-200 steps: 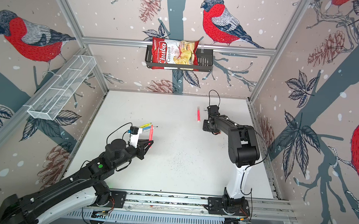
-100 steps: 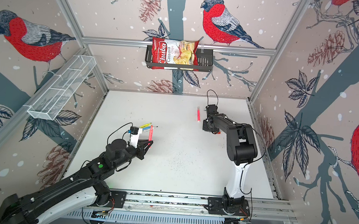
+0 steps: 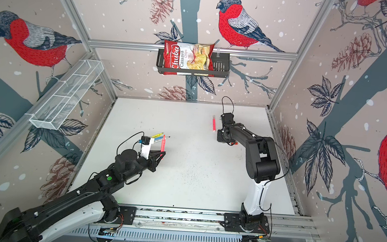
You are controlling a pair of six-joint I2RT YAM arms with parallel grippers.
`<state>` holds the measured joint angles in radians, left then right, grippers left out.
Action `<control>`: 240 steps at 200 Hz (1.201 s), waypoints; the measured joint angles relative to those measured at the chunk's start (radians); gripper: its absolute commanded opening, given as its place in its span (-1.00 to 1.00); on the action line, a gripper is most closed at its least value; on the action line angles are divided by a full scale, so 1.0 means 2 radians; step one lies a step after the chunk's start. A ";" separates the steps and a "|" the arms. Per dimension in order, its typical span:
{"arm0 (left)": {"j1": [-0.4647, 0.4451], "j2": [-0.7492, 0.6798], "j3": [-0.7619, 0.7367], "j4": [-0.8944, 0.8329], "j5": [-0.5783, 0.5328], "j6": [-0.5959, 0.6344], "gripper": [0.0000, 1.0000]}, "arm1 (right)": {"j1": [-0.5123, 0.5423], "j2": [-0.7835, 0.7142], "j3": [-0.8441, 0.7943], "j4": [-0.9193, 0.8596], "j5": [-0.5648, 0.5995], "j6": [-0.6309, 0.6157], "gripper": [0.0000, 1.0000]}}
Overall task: Insert the pens into the pen caps
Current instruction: 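Close the right gripper on the translucent cap and lift it, then carry the translucent cap with the right gripper onto the highlighter tip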
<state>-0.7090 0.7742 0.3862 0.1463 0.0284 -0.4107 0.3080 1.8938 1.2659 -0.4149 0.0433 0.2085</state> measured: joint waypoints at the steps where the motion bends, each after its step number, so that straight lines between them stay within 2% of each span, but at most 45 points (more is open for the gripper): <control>1: 0.000 0.000 0.000 0.000 0.000 0.000 -1.00 | 0.000 -0.001 -0.001 0.001 -0.001 0.000 -0.85; 34: 0.000 0.007 0.000 0.002 0.010 -0.001 -1.00 | 0.012 -0.066 -0.034 0.029 -0.073 0.002 -0.87; 77: -0.003 0.024 -0.015 0.034 0.029 -0.016 -1.00 | 0.023 -0.167 -0.088 0.118 -0.195 0.033 -0.93; 120: -0.042 0.055 -0.034 0.088 0.036 -0.039 -1.00 | 0.036 -0.242 -0.157 0.244 -0.295 0.096 -0.90; 162: -0.082 0.110 -0.029 0.141 0.032 -0.052 -1.00 | 0.085 -0.270 -0.205 0.366 -0.330 0.150 -0.89; 195: -0.097 0.133 -0.018 0.179 0.024 -0.057 -1.00 | 0.134 -0.274 -0.223 0.444 -0.338 0.175 -0.90; 240: -0.105 0.142 -0.013 0.205 0.020 -0.060 -1.00 | 0.167 -0.270 -0.240 0.519 -0.338 0.206 -0.91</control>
<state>-0.9199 1.0592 0.3595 0.5571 0.0677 -0.5301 0.6418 1.3548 0.7868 0.6228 -0.6319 0.6212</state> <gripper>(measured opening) 0.167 0.141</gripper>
